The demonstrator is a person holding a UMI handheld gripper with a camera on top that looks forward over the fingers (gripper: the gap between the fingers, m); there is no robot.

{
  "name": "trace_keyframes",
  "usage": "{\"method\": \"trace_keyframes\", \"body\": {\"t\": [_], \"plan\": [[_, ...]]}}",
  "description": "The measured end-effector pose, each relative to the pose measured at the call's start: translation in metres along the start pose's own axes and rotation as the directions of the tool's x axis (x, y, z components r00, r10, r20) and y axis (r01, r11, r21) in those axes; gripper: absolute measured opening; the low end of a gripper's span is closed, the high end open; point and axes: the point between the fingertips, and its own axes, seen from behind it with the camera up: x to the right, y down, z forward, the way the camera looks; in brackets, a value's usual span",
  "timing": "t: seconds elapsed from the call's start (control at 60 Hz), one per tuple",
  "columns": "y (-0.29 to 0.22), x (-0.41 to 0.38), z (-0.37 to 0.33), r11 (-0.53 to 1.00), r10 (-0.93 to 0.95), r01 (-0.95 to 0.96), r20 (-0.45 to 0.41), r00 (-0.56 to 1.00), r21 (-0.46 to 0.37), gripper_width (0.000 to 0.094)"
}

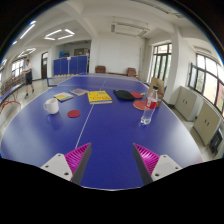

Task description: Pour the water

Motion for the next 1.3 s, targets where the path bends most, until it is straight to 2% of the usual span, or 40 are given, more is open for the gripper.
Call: {"method": "trace_keyframes", "body": {"t": [0.083, 0.367, 0.633, 0.717, 0.8, 0.833, 0.933, 1.017, 1.033, 1.2, 1.3], "plan": [[-0.005, 0.064, 0.059, 1.000, -0.004, 0.005, -0.036, 0.999, 0.030, 0.0852], [-0.066, 0.190, 0.212, 0.989, 0.056, -0.041, -0.104, 0.993, 0.143, 0.0857], [-0.119, 0.222, 0.312, 0.966, 0.105, -0.075, -0.112, 0.988, 0.248, 0.0827], [-0.126, 0.223, 0.328, 0.960, 0.115, -0.080, -0.117, 0.987, 0.268, 0.0718], [-0.128, 0.229, 0.332, 0.954, 0.125, -0.083, -0.129, 0.984, 0.287, 0.0504], [-0.128, 0.231, 0.332, 0.952, 0.132, -0.089, -0.133, 0.982, 0.294, 0.0499], [-0.130, 0.233, 0.332, 0.946, 0.148, -0.097, -0.146, 0.978, 0.310, 0.0386], [-0.128, 0.233, 0.329, 0.950, 0.119, -0.066, -0.157, 0.980, 0.306, 0.0351], [-0.128, 0.232, 0.328, 0.950, 0.112, -0.059, -0.159, 0.981, 0.306, 0.0315], [-0.132, 0.237, 0.313, 0.957, 0.099, -0.030, -0.231, 0.968, 0.287, 0.0312], [-0.158, 0.246, 0.290, 0.956, 0.046, 0.051, -0.319, 0.947, 0.288, 0.0312]]}}
